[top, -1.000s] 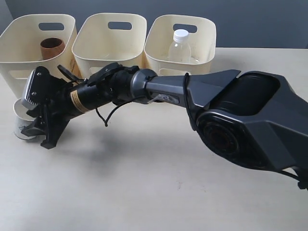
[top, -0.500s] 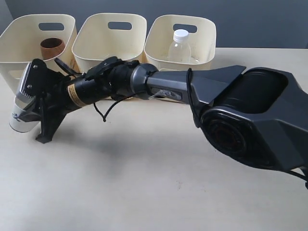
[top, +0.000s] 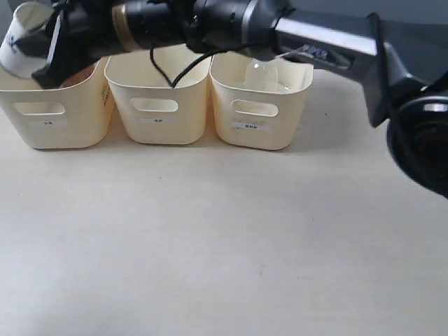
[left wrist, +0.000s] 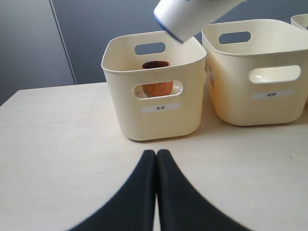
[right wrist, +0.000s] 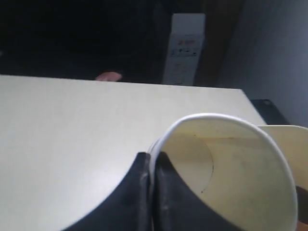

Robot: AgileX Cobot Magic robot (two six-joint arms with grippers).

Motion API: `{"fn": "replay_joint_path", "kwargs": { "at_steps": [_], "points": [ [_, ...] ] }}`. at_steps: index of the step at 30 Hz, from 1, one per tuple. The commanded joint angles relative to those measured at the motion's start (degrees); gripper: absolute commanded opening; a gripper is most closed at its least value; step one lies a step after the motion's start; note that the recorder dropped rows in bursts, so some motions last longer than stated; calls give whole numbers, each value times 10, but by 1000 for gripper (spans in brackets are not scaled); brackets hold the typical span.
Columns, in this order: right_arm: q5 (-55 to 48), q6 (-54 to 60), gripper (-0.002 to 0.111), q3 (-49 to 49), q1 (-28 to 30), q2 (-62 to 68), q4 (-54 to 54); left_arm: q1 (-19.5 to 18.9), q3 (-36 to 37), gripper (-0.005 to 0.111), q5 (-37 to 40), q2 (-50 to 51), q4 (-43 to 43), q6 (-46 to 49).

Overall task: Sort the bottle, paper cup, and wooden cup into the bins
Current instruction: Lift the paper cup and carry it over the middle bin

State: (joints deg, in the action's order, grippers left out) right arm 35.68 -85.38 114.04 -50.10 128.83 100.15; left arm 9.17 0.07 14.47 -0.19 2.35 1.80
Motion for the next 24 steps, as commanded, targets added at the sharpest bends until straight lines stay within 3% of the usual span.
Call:
{"fn": "replay_joint_path", "kwargs": {
  "at_steps": [1, 11, 24],
  "points": [
    [-57, -64, -1, 0, 45, -32, -2, 2, -1, 0, -8, 2, 1, -2],
    [-121, -138, -1, 0, 113, 6, -2, 2, -1, 0, -8, 2, 1, -2],
    [-170, -119, -1, -14, 114, 96, -2, 2, -1, 0, -8, 2, 1, -2]
  ]
}}
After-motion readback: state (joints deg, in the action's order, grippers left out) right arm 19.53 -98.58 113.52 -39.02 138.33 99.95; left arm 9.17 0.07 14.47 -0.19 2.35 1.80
